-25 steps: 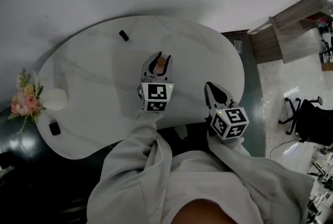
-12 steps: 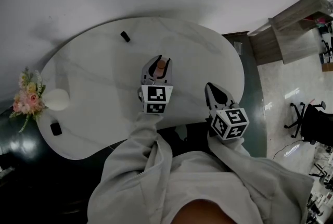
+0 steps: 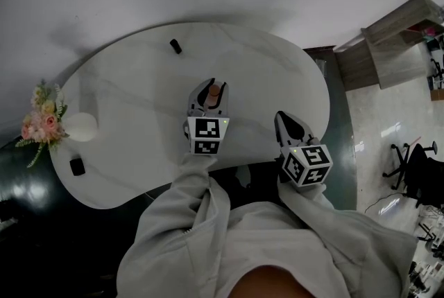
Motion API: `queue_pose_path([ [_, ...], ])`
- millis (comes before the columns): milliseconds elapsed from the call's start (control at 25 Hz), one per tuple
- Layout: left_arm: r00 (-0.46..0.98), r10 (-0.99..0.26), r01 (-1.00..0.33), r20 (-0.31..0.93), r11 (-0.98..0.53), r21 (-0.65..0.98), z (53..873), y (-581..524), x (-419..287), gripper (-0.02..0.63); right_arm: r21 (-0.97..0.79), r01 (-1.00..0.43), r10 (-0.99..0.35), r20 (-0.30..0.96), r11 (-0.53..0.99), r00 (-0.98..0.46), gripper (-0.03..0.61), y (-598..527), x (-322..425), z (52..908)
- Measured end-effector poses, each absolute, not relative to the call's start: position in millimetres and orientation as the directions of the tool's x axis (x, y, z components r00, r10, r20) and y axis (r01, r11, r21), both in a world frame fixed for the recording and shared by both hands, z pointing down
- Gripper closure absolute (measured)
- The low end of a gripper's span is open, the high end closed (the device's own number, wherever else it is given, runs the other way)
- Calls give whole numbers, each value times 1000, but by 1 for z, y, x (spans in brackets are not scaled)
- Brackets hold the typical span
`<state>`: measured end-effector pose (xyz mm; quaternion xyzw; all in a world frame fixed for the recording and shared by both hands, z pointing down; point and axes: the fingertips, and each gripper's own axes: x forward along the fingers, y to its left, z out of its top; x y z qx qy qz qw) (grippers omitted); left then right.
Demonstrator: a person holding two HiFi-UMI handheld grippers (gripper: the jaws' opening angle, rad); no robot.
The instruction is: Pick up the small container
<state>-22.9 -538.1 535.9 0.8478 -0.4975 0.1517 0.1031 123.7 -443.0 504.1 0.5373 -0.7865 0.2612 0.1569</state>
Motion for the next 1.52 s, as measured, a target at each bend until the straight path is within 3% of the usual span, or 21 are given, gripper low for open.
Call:
queue_pose_path([
  [1520,300,-888,-952,348,-304,46,480,-428,-143,497,-187,-897,-791,423,401,-442,528,-442,86,474],
])
